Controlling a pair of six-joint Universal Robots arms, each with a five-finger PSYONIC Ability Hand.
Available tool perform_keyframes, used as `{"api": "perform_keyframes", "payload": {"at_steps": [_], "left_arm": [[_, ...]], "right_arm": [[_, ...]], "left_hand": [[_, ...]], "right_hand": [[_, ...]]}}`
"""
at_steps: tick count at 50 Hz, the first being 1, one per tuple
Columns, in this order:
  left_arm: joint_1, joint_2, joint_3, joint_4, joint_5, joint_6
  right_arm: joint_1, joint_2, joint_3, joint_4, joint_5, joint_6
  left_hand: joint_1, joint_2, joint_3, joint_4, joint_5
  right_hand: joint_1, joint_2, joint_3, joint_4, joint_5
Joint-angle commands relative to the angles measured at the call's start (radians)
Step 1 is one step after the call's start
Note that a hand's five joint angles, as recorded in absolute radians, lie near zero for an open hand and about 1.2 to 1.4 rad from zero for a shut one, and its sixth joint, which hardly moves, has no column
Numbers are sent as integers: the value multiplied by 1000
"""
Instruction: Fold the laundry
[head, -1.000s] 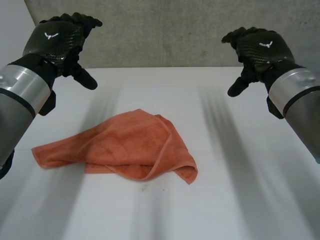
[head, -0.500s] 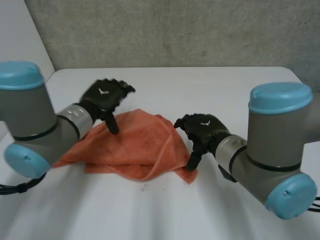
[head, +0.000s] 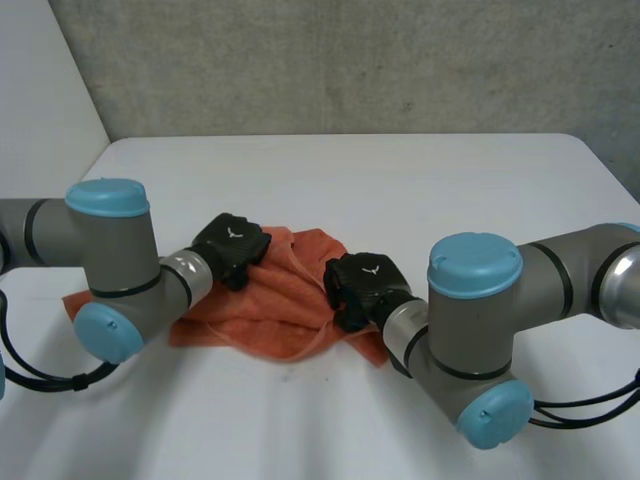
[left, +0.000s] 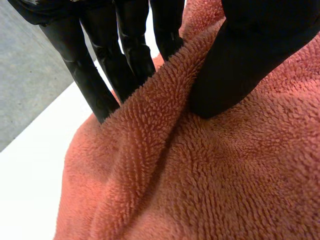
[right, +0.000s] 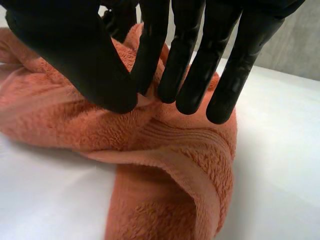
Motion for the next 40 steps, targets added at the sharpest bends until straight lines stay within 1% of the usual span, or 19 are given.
{"api": "perform_keyframes", "payload": {"at_steps": [1, 4, 5, 8, 9, 12, 14, 15, 17, 20, 24, 25, 26, 27, 28, 29, 33, 38, 40], "left_arm": [[-9, 113, -41, 37, -77, -15], [-33, 173, -74, 33, -100, -35], [-42, 194, -85, 31, -105, -47], [-56, 239, -114, 26, -116, -78], [-78, 332, -180, 16, -136, -181], [-85, 356, -196, 13, -139, -217], [-125, 444, -255, 4, -148, -356], [-125, 444, -255, 3, -148, -357], [-165, 533, -329, 7, -153, -467], [-173, 561, -403, 20, -148, -528], [-177, 523, -435, 37, -159, -535], [-179, 489, -435, 40, -165, -533], [-181, 463, -430, 42, -173, -529], [-179, 457, -424, 42, -177, -524], [-179, 457, -424, 42, -177, -524], [-159, 440, -398, 40, -197, -489], [-130, 440, -380, 42, -205, -415], [-78, 457, -361, 43, -190, -276], [-85, 461, -346, 43, -186, -248]], "right_arm": [[-15, -47, -75, -3, 61, -4], [-38, -130, -99, -6, 69, -12], [-97, -184, -133, -3, 66, -36], [-153, -210, -174, 12, 58, -84], [-161, -212, -189, 20, 54, -103], [-175, -210, -243, 53, 31, -156], [-175, -204, -291, 89, 14, -185], [-176, -199, -306, 100, 12, -188], [-178, -187, -331, 118, 9, -187], [-175, -138, -352, 142, 2, -188], [-172, -64, -346, 202, -5, -193], [-170, -55, -343, 213, -3, -188], [-167, -43, -331, 234, -1, -188], [-167, -43, -331, 235, -1, -188], [-165, -38, -313, 251, 3, -190], [-162, -52, -273, 268, 9, -188], [-179, -116, -166, 270, 11, -185], [-182, -195, -30, 250, 6, -182], [-187, -225, 36, 236, 0, -177]], "left_hand": [[282, 211, 218, 213, 271], [282, 211, 218, 213, 271], [282, 211, 218, 213, 271], [282, 211, 218, 213, 271], [282, 211, 218, 213, 271], [282, 211, 218, 213, 271], [282, 211, 218, 213, 271], [282, 211, 218, 213, 271], [282, 211, 218, 213, 271], [282, 211, 218, 213, 271], [282, 211, 218, 213, 271], [196, 124, 132, 126, 184], [3, -68, -61, -67, -9], [-118, -189, -182, -188, -130], [-119, -191, -183, -189, -131], [-486, -557, -550, -555, -497], [-739, -810, -803, -808, -750], [-771, -842, -835, -841, -783], [-765, -836, -829, -835, -777]], "right_hand": [[471, 283, 293, 289, 308], [471, 283, 293, 289, 308], [471, 283, 293, 289, 308], [471, 283, 293, 289, 308], [471, 283, 293, 289, 308], [471, 283, 293, 289, 308], [471, 283, 293, 289, 308], [471, 283, 293, 289, 308], [471, 283, 293, 289, 308], [471, 283, 293, 289, 308], [471, 283, 293, 289, 308], [426, 238, 247, 244, 263], [85, -103, -93, -97, -78], [82, -106, -97, -100, -81], [-223, -411, -402, -405, -386], [-407, -595, -585, -589, -570], [-538, -726, -716, -719, -700], [-541, -729, -719, -723, -704], [-541, -729, -719, -723, -704]]}}
